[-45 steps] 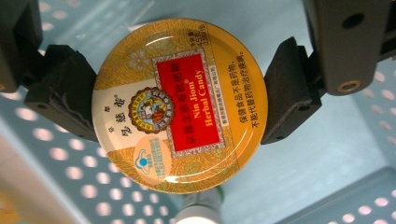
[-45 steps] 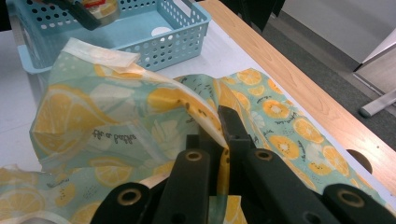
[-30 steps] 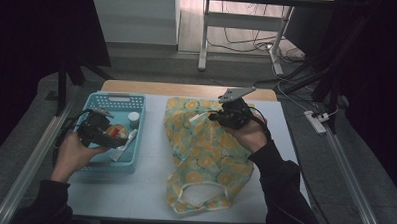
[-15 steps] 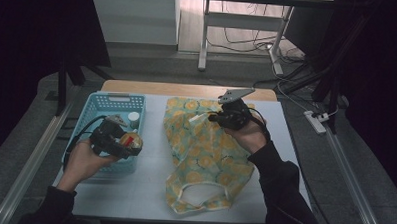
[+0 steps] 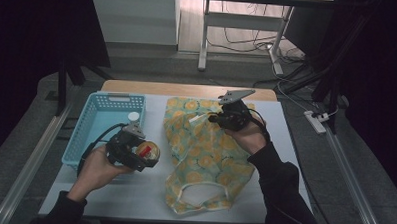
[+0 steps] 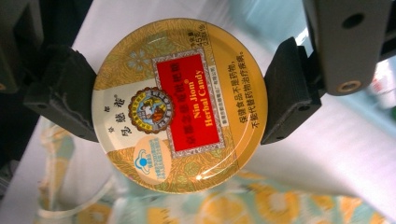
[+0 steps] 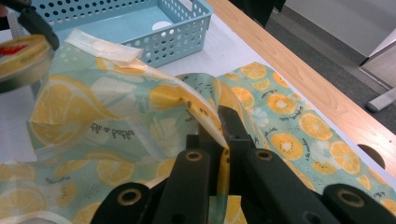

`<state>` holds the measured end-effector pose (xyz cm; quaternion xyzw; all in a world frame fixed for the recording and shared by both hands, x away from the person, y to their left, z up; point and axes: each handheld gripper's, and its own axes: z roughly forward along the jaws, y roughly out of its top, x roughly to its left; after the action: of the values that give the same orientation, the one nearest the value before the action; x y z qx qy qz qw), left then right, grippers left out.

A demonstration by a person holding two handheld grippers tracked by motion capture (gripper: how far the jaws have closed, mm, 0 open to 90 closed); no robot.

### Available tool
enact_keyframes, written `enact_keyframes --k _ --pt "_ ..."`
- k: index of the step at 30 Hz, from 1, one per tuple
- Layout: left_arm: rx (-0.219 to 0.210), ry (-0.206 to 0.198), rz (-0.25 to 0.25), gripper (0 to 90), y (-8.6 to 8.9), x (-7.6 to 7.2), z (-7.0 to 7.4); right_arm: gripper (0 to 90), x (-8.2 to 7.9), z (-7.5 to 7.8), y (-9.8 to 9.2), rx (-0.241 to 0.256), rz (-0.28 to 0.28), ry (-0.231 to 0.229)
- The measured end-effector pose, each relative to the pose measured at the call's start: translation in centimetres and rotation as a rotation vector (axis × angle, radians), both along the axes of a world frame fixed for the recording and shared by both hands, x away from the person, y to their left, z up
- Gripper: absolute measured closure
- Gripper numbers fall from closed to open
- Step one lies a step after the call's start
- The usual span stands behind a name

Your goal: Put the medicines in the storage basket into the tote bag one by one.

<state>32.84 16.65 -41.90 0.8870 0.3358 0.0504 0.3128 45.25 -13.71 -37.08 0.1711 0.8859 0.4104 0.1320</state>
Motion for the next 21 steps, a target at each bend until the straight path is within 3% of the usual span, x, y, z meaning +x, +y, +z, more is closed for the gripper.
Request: enact_keyframes --k 6,21 --pt "-0.034 0.015 -0.048 20.2 -1.9 -0.1 -0.1 89.0 0.0 0.0 0.0 -0.003 0.000 0.000" --pt "-0.061 0.012 -0.170 20.2 -7.2 0.5 -0.7 89.0 0.3 -0.2 -0.1 -0.010 -0.008 0.001"
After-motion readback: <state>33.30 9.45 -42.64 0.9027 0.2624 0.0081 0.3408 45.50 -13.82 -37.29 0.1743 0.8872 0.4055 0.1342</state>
